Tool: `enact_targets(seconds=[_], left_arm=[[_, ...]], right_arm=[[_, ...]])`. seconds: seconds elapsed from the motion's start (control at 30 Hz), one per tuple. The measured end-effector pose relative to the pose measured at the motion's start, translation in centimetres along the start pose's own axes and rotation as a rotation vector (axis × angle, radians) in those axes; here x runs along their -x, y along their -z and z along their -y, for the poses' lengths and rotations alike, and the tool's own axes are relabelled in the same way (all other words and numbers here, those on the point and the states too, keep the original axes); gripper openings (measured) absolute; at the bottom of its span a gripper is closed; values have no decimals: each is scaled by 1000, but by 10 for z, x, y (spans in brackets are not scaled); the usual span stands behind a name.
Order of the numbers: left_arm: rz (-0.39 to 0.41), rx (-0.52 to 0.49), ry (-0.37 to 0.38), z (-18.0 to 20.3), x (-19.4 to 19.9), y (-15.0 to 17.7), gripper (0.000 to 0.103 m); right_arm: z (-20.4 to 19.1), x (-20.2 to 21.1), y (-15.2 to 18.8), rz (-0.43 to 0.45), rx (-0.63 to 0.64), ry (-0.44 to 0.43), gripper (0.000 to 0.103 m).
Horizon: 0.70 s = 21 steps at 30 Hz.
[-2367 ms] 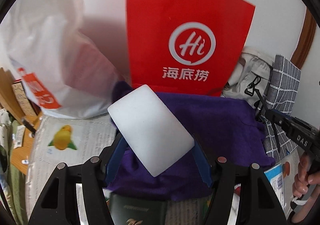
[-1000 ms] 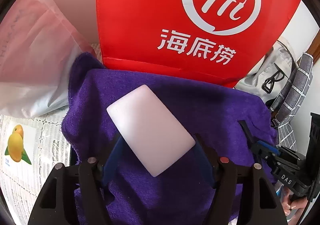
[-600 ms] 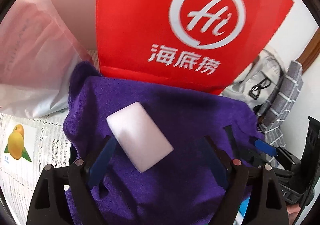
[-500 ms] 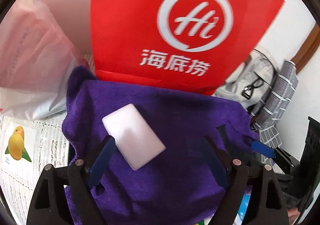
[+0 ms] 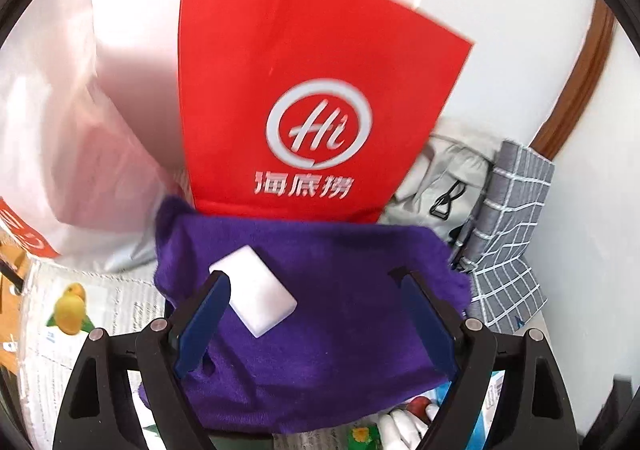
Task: Organize soft objects
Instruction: 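Move the right tool to the white gloves in the mesh bag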
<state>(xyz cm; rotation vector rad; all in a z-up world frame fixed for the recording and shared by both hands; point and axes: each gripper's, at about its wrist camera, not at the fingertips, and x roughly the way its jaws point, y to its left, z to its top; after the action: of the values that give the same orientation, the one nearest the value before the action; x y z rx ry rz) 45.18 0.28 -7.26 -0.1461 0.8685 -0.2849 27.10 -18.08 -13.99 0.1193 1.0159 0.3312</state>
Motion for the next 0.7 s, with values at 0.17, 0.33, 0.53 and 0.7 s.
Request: enact_targets(seconds=[0.17,0.33,0.53,0.7], left_arm=[[27,-40,24,16,23,0,87],[61,-86,38,31,48,4,87],[84,-133,25,46,67,9,87],[84,-155,61,51,75,10,87]], right_arm=[[-16,16,46,-30,6,48,77],[-27,6,75,-62,-15,33,78],[-37,-15,84,-75,14,87,78],[-40,-35,87,-104,26,150,78]])
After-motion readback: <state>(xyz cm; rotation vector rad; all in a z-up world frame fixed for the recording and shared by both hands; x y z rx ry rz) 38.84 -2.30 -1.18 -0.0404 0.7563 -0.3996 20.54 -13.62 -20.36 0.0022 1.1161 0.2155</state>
